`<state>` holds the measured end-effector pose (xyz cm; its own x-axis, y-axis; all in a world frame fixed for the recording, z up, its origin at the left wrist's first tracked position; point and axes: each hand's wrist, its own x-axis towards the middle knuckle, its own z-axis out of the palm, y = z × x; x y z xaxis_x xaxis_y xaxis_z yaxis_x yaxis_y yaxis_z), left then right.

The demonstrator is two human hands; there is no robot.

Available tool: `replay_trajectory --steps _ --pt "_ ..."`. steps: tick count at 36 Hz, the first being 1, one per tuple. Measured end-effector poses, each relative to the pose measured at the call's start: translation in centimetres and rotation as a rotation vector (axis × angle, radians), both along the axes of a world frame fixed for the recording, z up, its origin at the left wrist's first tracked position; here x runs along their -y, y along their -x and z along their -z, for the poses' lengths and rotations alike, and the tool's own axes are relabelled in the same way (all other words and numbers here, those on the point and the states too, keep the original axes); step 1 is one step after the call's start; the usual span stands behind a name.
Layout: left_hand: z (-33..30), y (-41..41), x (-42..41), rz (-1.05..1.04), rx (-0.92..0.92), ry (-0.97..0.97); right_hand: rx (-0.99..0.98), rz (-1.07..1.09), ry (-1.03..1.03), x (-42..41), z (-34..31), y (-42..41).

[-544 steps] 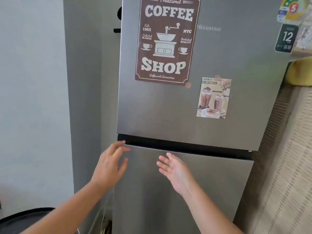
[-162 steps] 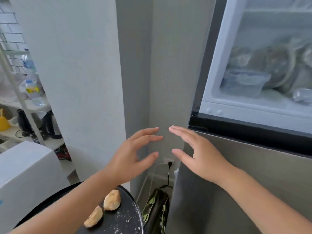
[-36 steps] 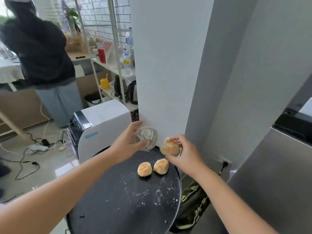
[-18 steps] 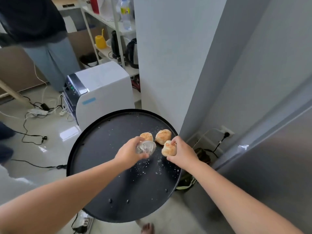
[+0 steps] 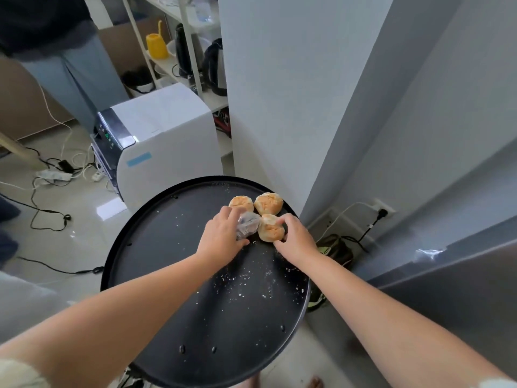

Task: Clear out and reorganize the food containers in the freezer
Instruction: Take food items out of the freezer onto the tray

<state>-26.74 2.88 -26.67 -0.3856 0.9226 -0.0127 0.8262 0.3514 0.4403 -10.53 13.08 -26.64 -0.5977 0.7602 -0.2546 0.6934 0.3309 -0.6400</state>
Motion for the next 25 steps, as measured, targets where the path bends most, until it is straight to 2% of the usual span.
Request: replay_trajectory --steps 4,14,19,25 --pt "0.5 0.1 0.3 0.062 -0.064 -0.002 -0.020 0.015 0.000 -0.2 0.4 -0.2" --pt "0.3 -0.2 2.2 0.091 -0.057 -0.033 -0.088 0.031 -0.033 0.6 -0.9 -2.1" --pt "-1.3 -0.4 2.1 0.063 0.018 -0.094 -0.102 0.052 -0.075 1.2 -2.8 -3.6" --pt "-4.2 -1.7 1.4 0.192 0.042 -0.173 -0.118 0.045 -0.166 1.9 -6.5 -5.9"
